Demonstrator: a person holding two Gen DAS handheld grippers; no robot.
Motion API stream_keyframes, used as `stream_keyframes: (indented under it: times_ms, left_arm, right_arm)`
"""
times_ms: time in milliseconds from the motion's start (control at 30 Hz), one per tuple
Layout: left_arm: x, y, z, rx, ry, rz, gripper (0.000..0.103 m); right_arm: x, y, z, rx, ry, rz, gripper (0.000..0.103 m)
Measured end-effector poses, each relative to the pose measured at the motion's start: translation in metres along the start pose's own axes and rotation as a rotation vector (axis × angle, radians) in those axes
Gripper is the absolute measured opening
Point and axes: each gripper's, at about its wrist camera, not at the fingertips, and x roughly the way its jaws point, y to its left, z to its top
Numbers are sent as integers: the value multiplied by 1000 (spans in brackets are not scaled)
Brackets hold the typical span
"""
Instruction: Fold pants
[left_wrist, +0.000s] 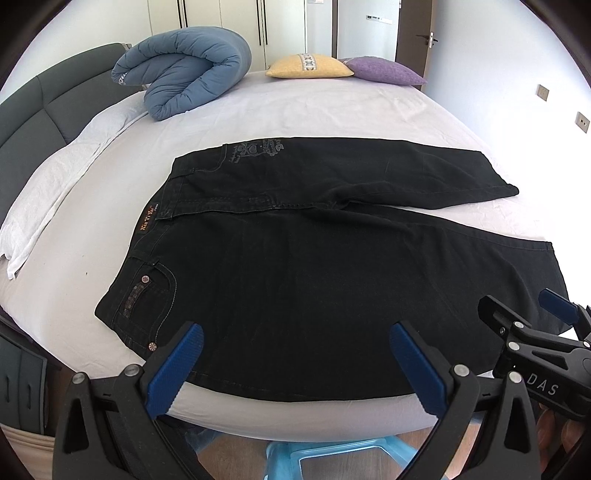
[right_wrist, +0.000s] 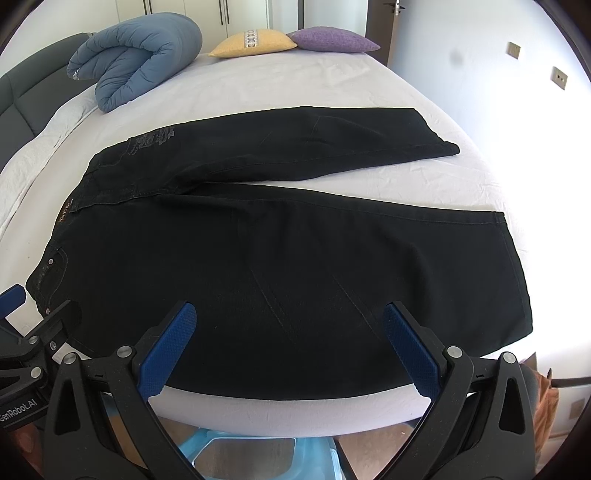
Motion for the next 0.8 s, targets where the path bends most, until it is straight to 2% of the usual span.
stream_keyframes:
  times_ms: [800]
  left_arm:
    - [-2, 2, 0, 1, 2, 1, 103]
  right_arm:
    - [-3, 2, 0, -1, 4, 6, 103]
